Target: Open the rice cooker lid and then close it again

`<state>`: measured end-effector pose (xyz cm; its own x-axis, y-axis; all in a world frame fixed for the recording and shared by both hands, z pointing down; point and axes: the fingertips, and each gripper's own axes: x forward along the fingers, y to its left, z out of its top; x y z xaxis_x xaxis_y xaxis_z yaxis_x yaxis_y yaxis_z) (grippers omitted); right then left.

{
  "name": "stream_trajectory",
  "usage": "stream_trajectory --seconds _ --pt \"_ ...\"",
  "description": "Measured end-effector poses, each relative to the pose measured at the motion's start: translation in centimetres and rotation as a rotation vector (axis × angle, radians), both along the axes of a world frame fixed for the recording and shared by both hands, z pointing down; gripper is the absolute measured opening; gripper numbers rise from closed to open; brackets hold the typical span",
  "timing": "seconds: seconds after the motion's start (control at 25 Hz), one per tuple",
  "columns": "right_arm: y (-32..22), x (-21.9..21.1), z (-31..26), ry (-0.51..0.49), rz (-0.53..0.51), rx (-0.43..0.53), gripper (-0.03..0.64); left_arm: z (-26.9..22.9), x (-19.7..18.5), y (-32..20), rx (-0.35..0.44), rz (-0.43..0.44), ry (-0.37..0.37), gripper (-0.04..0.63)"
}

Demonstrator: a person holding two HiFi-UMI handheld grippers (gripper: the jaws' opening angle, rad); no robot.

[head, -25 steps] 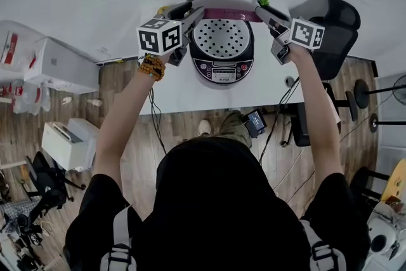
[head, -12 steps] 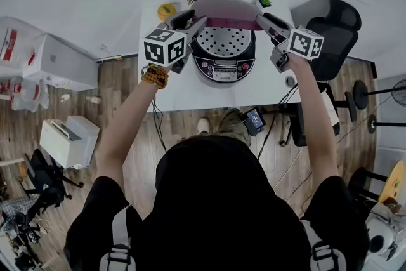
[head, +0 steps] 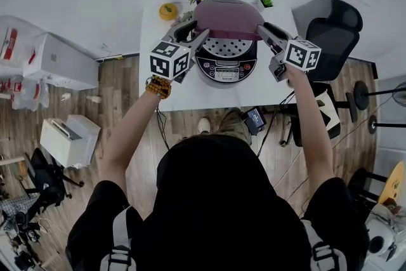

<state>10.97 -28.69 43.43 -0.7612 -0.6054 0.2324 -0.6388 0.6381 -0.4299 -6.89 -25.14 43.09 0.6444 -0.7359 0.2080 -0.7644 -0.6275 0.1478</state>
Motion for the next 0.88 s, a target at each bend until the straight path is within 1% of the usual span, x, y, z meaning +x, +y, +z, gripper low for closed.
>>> stream_trajectory --seconds 0.32,0.4,0.52,0.6,0.68,0.76,0.88 --pt "1.2 -0.1 1.9 0.013 0.011 -0.021 0.157 2.1 0.0 1.4 0.000 0.023 -0.039 0.166" --pt "1.5 -0.1 2.8 0.033 0.008 -0.029 0.157 3.0 0.2 2.0 -0.014 0.036 -0.044 0.166" --pt "2.0 -0.1 4.0 0.049 0.016 -0.041 0.158 4.0 0.6 2.8 -0.036 0.065 -0.039 0.189" --pt "2.1 0.0 4.3 0.042 0.025 -0.044 0.157 4.3 0.6 3.0 -0.046 0.075 -0.011 0.188" --pt "2.0 0.1 4.4 0.036 0.033 -0.040 0.157 4.2 0.4 3.0 -0.057 0.072 0.041 0.187" --pt "2.0 0.1 4.4 0.050 0.037 -0.030 0.155 4.1 0.1 2.8 -0.065 0.060 0.083 0.186" --pt "2.1 0.1 4.5 0.077 0.034 -0.015 0.155 4.1 -0.4 2.8 -0.074 0.039 0.131 0.151"
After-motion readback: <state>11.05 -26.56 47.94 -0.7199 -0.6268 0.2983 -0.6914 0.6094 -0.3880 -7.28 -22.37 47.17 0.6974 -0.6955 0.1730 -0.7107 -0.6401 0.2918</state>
